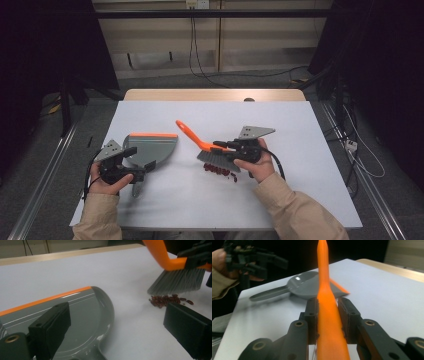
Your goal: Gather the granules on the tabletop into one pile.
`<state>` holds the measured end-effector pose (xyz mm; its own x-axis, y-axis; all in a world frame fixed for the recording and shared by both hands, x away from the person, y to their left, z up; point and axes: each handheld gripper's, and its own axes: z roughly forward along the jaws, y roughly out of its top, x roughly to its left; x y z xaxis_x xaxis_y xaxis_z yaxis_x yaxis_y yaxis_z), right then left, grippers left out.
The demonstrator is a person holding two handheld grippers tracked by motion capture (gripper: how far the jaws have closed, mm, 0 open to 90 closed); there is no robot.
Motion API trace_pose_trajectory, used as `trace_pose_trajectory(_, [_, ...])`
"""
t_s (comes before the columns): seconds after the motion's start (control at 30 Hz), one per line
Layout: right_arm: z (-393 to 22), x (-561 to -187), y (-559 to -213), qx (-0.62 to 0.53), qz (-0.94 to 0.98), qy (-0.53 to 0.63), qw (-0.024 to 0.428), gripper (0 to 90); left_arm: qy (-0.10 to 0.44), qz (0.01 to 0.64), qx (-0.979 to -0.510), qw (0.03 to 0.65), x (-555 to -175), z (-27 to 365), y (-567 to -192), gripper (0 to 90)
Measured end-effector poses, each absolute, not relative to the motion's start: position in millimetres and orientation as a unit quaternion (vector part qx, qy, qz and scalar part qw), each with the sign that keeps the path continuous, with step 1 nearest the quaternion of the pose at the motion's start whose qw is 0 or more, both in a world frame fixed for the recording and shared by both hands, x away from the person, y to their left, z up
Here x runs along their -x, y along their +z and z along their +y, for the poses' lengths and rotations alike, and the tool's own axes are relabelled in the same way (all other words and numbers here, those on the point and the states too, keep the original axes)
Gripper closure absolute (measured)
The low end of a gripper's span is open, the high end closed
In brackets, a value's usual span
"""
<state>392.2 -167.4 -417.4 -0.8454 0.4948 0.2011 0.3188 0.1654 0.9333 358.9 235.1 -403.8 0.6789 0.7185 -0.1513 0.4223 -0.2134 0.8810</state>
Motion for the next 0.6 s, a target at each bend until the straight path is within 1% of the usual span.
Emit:
trace_pose_trajectory(0.07, [-181,-393,-414,-0.293,0.760,0.571,0.101,70.8,0.147,0.372,-0.765,0.504,-359,235,-403,7.3])
trace_pose_trajectory(0.3, [-219,-389,-415,-0.345,0.762,0.522,0.165,70.7,0.145,0.371,-0.764,0.508,-359,235,-402,7.3])
trace_pose_trajectory(0.43, [-228,-387,-421,-0.366,0.769,0.493,0.178,70.4,0.145,0.370,-0.763,0.510,-359,235,-402,7.4])
trace_pose_trajectory(0.53, [-232,-385,-422,-0.391,0.769,0.475,0.173,70.0,0.145,0.370,-0.761,0.513,-358,236,-400,7.4])
trace_pose_trajectory(0.6, [-230,-383,-420,-0.396,0.785,0.443,0.178,69.4,0.144,0.368,-0.760,0.516,-358,236,-400,7.4])
